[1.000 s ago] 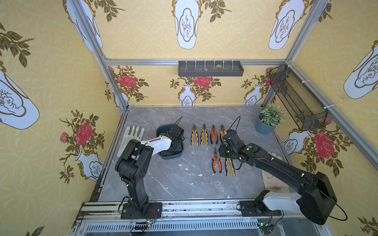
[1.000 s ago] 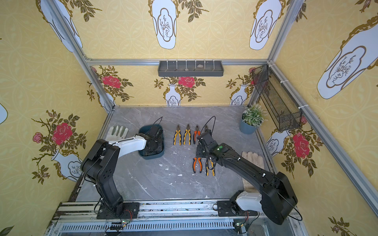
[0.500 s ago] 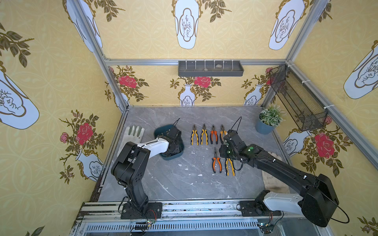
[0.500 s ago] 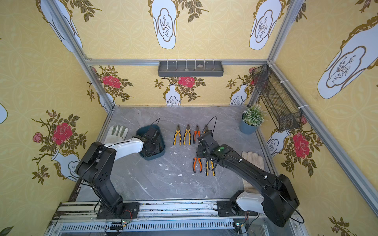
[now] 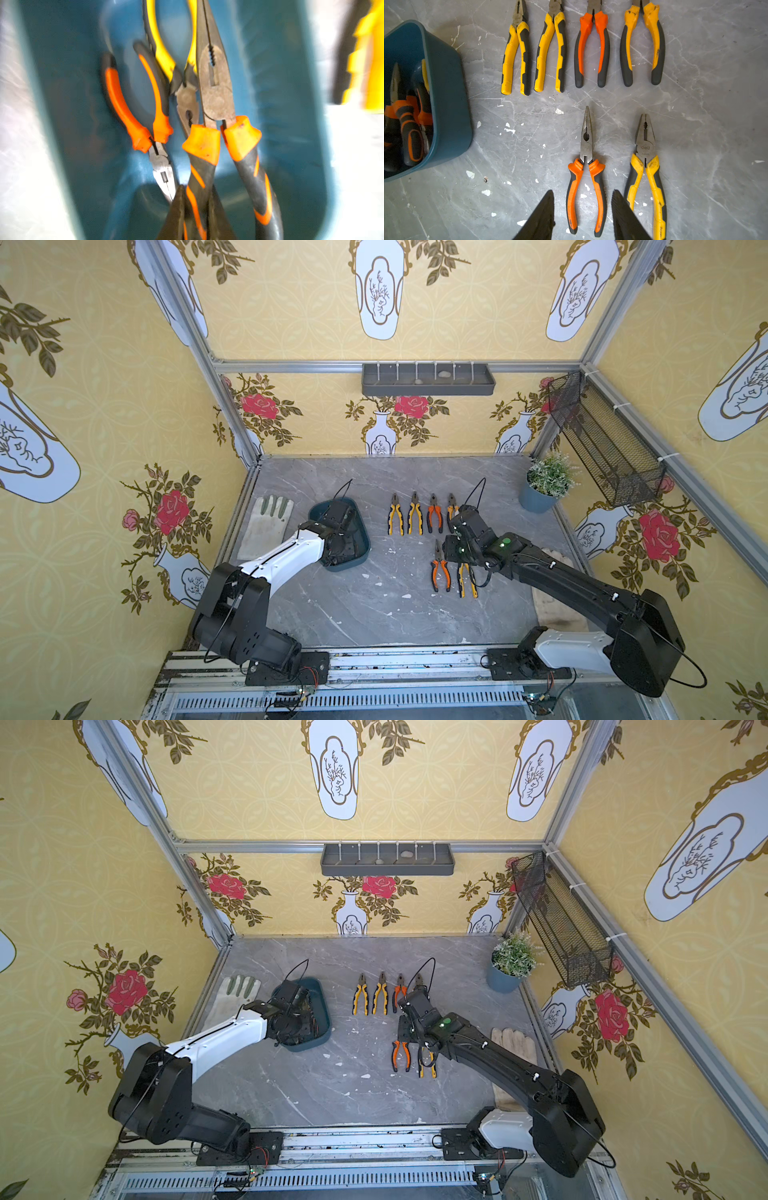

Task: Take the pliers out of the storage box
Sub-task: Pick up the pliers from the storage box.

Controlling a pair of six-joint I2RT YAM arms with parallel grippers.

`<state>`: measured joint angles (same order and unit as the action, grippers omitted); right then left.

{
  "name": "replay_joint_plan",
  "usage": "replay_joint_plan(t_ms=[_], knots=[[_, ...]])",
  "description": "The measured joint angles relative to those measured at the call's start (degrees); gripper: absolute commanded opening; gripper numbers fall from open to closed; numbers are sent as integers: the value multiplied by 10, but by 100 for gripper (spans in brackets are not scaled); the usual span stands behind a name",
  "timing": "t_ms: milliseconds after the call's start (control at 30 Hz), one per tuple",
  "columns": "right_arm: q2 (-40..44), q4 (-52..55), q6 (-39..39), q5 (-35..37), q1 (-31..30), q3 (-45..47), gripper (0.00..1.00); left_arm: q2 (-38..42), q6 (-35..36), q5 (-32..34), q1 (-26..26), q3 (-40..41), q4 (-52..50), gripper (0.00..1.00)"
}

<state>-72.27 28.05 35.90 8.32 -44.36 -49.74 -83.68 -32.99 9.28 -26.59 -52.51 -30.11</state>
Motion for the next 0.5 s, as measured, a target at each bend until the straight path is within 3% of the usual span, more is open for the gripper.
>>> replay_joint_plan(t_ms=[333, 500], knots=[[-2, 2, 3, 2, -12, -13, 46, 77, 19, 35, -10, 24, -9, 0], [-30, 12, 3, -3, -16, -59, 46, 165, 50, 119, -85, 88, 50, 0]])
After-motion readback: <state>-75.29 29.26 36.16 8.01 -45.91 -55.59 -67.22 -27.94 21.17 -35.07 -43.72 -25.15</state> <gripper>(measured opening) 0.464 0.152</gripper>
